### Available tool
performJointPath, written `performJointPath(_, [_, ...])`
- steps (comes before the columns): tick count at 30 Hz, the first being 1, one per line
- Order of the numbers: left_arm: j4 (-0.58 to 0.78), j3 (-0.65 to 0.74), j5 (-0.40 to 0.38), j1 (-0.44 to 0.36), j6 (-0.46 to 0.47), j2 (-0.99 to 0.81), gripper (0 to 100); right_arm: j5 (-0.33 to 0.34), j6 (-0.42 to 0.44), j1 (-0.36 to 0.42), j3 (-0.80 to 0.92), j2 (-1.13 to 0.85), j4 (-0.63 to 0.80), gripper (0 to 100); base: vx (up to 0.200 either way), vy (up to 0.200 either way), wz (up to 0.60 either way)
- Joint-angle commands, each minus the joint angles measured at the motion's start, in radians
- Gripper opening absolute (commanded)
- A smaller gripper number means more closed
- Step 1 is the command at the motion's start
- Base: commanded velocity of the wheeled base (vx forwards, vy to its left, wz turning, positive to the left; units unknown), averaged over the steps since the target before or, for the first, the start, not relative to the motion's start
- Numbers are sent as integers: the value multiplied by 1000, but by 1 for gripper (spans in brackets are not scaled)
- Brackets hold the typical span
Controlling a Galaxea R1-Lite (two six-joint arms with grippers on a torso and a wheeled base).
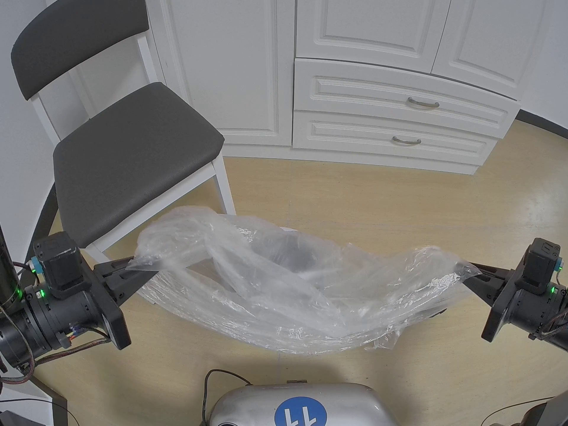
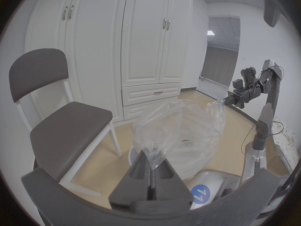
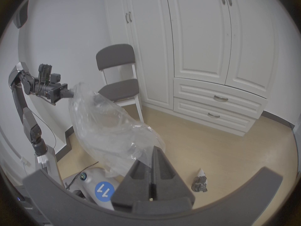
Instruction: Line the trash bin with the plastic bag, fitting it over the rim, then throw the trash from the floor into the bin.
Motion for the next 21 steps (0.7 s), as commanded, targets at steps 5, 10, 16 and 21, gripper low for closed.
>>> performJointPath(5, [-192,30,2,-43,-8,132,0,-1,13,33,62,129,-201,0,0,0,0])
performJointPath(10, [-373,50,4,-98,-34,238,0,-1,85,108,66,165,-296,0,0,0,0])
performJointPath(16, [-551,53,7,-172,-158,364,0,-1,139,170,66,205,-347,0,0,0,0])
performJointPath(21, [-582,54,7,-193,-201,383,0,1,137,220,48,231,-387,0,0,0,0])
